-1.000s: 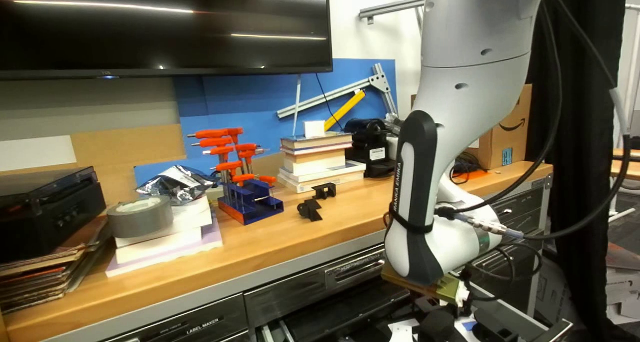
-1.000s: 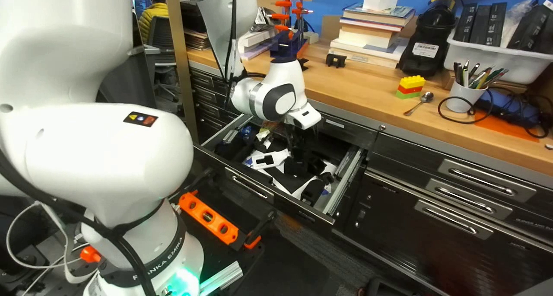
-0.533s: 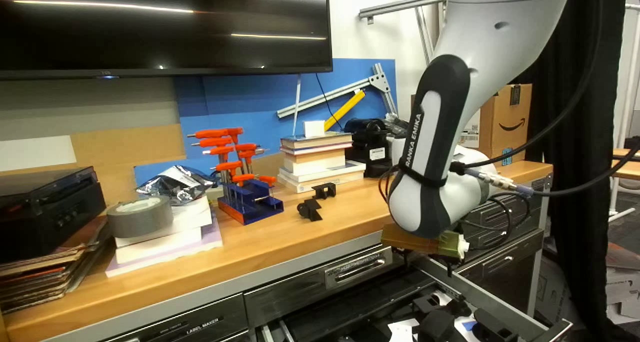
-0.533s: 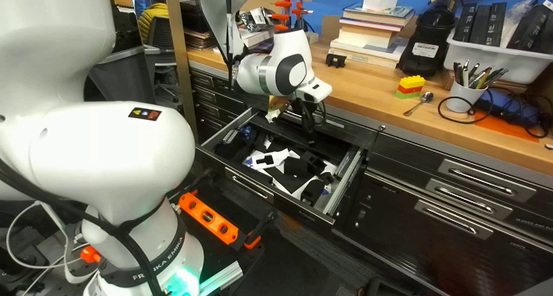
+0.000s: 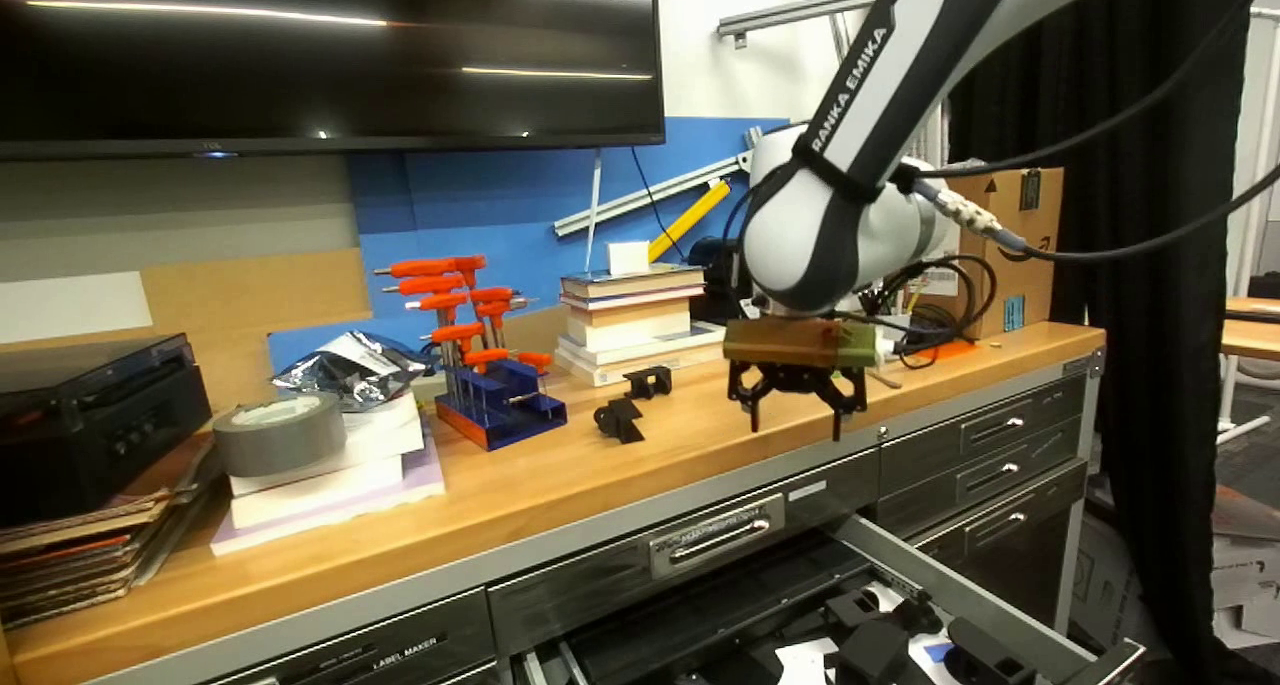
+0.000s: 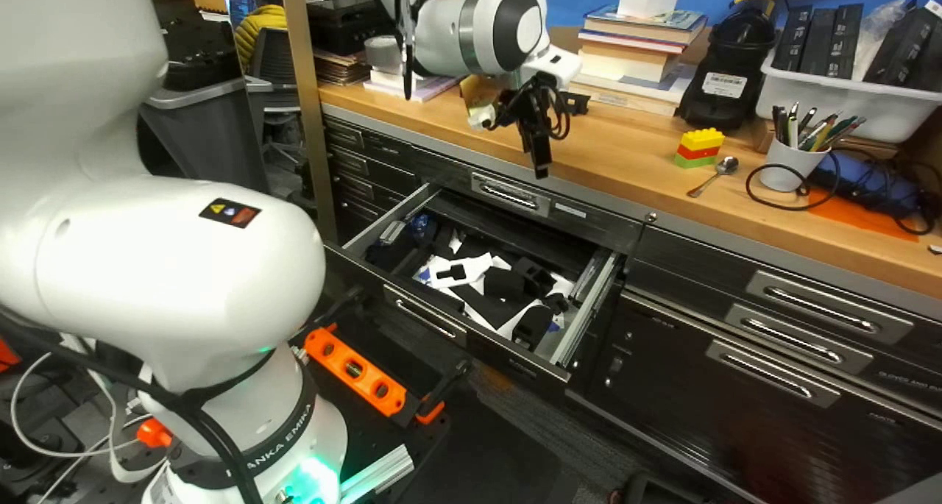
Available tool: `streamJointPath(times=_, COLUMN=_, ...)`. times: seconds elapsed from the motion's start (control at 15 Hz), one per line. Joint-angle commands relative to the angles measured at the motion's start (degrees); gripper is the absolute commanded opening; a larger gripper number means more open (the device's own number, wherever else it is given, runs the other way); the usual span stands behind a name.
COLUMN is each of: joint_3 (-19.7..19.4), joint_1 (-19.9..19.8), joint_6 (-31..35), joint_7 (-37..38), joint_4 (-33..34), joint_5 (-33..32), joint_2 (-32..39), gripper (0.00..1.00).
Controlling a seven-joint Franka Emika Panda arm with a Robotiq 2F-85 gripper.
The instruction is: Place the black objects inside the open drawer then close the drawer
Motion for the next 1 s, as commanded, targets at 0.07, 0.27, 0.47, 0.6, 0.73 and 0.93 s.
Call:
streamJointPath(times=0.07, joint_3=15.10, joint_1=-13.28, joint_6=-9.05, joint_7=-11.05, joint_4=12.02, joint_5=11.09, joint_2=1.53, gripper=1.00)
streamJointPath(times=0.27, joint_3=19.17, joint_1=-17.05, joint_6=-13.34, joint_7=-11.94, joint_4=20.49, joint_5=14.84, joint_2=6.29, gripper=1.00)
streamJointPath(times=0.47, joint_3=20.32, joint_1=-18.07, joint_6=-15.63, joint_7=-8.02, joint_4=27.86, joint_5=14.50, joint_2=11.63, gripper=1.00)
streamJointPath(times=0.6, joint_3=20.36, joint_1=-18.14, joint_6=-17.01, joint_7=-4.72, joint_4=32.69, joint_5=14.79, joint_2=15.30, gripper=1.00)
streamJointPath(times=0.73, joint_3=20.28, joint_1=-18.07, joint_6=-19.01, joint_7=-1.14, joint_4=37.68, joint_5=15.40, joint_2=18.94, gripper=1.00)
streamJointPath(times=0.93, joint_3=20.44, joint_1=-18.04, joint_6=-22.75, joint_7=3.90, joint_4=45.99, joint_5=16.48, joint_2=24.73, gripper=1.00)
